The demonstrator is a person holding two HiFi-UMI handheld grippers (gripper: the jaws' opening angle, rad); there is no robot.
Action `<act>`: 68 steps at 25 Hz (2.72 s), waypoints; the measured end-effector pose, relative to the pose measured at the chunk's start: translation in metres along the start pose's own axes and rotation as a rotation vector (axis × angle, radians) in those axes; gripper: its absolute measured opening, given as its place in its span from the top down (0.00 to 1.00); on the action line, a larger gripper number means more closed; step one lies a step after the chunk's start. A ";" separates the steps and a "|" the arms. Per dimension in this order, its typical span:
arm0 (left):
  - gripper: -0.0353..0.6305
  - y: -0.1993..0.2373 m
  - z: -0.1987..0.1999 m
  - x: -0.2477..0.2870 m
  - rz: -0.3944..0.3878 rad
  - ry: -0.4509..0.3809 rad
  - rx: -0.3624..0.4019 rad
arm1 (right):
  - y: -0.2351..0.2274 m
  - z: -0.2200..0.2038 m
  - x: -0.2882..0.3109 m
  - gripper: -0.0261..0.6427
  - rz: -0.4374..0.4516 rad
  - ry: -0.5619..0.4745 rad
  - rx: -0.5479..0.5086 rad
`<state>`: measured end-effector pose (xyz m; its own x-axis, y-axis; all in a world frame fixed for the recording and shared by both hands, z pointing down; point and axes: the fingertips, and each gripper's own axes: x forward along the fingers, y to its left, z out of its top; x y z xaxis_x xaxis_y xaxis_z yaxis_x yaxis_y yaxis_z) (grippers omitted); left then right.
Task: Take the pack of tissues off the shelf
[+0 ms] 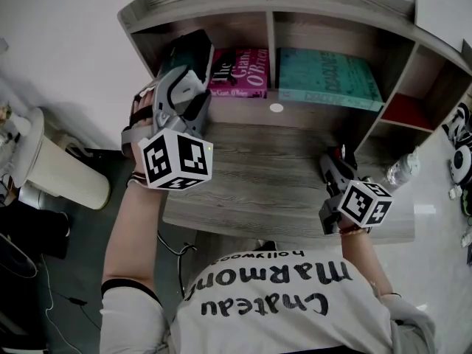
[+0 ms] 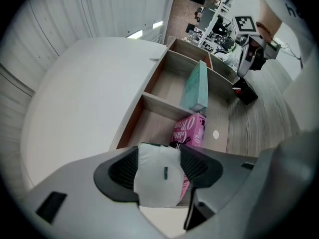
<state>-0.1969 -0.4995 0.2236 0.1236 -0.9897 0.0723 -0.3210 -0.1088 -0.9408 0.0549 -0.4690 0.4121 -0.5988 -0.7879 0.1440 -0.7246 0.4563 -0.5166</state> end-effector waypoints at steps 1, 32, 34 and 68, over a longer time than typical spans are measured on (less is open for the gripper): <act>0.54 0.002 0.002 -0.003 0.006 -0.007 -0.002 | 0.002 0.000 0.000 0.95 0.003 -0.001 -0.003; 0.54 -0.017 0.090 -0.144 -0.035 -0.195 -0.076 | 0.057 -0.017 -0.075 0.95 0.060 -0.005 -0.078; 0.54 -0.025 0.094 -0.150 -0.052 -0.197 -0.094 | 0.058 -0.020 -0.079 0.95 0.066 -0.003 -0.080; 0.55 -0.201 0.023 -0.125 -0.340 0.029 -0.628 | 0.039 -0.037 -0.071 0.95 0.082 0.045 -0.042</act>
<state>-0.1264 -0.3520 0.3964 0.2905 -0.8927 0.3446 -0.7505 -0.4359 -0.4966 0.0567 -0.3802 0.4132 -0.6710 -0.7278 0.1412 -0.6854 0.5364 -0.4923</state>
